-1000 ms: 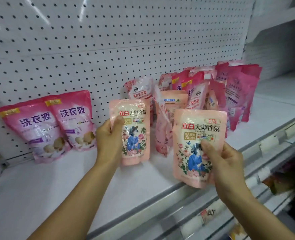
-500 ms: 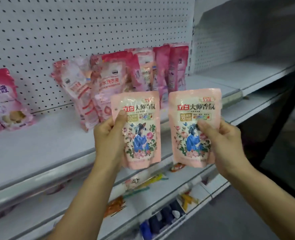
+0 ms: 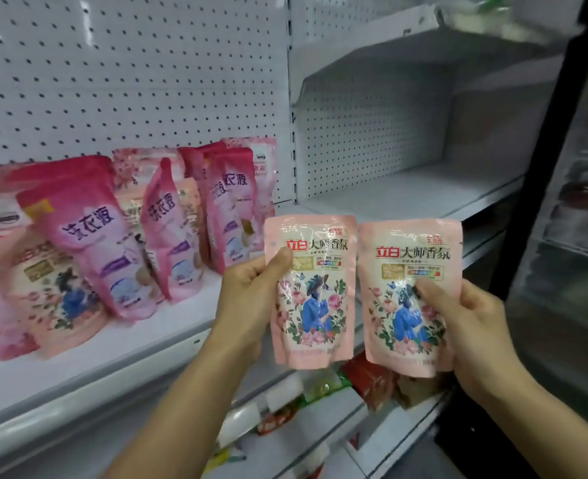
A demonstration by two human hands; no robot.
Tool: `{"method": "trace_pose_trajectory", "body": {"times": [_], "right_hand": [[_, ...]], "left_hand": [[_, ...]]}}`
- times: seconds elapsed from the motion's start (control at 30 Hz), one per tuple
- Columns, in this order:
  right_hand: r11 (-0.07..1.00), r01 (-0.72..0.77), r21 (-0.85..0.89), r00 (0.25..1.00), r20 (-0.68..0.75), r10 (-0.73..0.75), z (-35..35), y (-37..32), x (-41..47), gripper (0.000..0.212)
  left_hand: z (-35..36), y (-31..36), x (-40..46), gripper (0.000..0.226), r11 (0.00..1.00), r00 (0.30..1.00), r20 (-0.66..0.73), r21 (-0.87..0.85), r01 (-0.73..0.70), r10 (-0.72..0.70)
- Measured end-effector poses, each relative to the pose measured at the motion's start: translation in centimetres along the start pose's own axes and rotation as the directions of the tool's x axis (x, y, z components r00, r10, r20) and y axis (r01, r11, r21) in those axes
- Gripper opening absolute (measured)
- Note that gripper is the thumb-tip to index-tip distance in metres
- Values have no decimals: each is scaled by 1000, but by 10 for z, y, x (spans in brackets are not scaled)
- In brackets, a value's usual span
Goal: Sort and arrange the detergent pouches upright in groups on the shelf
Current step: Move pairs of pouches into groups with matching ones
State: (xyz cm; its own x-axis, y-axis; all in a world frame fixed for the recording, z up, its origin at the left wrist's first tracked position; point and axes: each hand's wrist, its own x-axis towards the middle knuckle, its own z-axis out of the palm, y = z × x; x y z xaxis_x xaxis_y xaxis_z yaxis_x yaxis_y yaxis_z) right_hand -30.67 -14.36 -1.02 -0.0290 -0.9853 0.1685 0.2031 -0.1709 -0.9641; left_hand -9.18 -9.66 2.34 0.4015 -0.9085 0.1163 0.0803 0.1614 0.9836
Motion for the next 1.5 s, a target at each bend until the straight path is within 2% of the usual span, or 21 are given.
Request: {"method": "trace_pose_trajectory", "body": {"times": [0.23,0.37,0.53,0.63,0.73,0.83,0.93,1.13,1.2,1.27,1.37,1.4,1.43,1.5], "right_hand": [[998,44,-41,999,33,-42,-21,-1,151,7],[999,52,0,995,83,-52,-12,4,222,10],[999,-2,36,975,220,-6,14,15,305,12],[995,-92,31,948,308,78,28,27,350,10],[978,-207,34,899,400,177,40,41,386,15],[969,-247,25,857,472,206,54,51,411,19],[955,-290,59,821,528,216,64,65,425,18],[969,-246,26,768,616,178,61,80,429,21],[987,-160,4,787,604,125,61,78,426,24],[999,-28,-40,816,576,46,59,75,422,32],[957,272,-99,862,467,-197,47,67,412,61],[918,386,-89,847,429,-315,42,59,404,65],[855,514,-63,799,397,-451,38,50,395,66],[670,743,4,613,400,-682,37,33,371,60]], "left_hand": [[66,3,120,24,998,999,-31,54,-13,14],[89,-5,180,25,1000,990,-142,25,9,-5],[116,-25,254,22,993,945,-327,-108,-45,7],[132,-39,291,21,979,910,-415,-182,-93,9],[144,-50,316,21,967,858,-513,-217,-130,0],[149,-59,330,22,969,817,-576,-201,-145,2],[151,-61,334,19,983,820,-571,-116,-139,49],[152,-59,324,13,998,851,-522,15,-61,60],[153,-56,318,12,999,851,-522,22,-45,50],[155,-51,310,25,998,843,-535,61,-31,59],[153,-43,282,45,969,820,-549,247,-30,165],[152,-41,267,44,945,812,-538,323,-52,228],[151,-40,251,41,916,804,-516,392,-87,297],[147,-41,218,33,840,755,-486,520,-156,441]]}}
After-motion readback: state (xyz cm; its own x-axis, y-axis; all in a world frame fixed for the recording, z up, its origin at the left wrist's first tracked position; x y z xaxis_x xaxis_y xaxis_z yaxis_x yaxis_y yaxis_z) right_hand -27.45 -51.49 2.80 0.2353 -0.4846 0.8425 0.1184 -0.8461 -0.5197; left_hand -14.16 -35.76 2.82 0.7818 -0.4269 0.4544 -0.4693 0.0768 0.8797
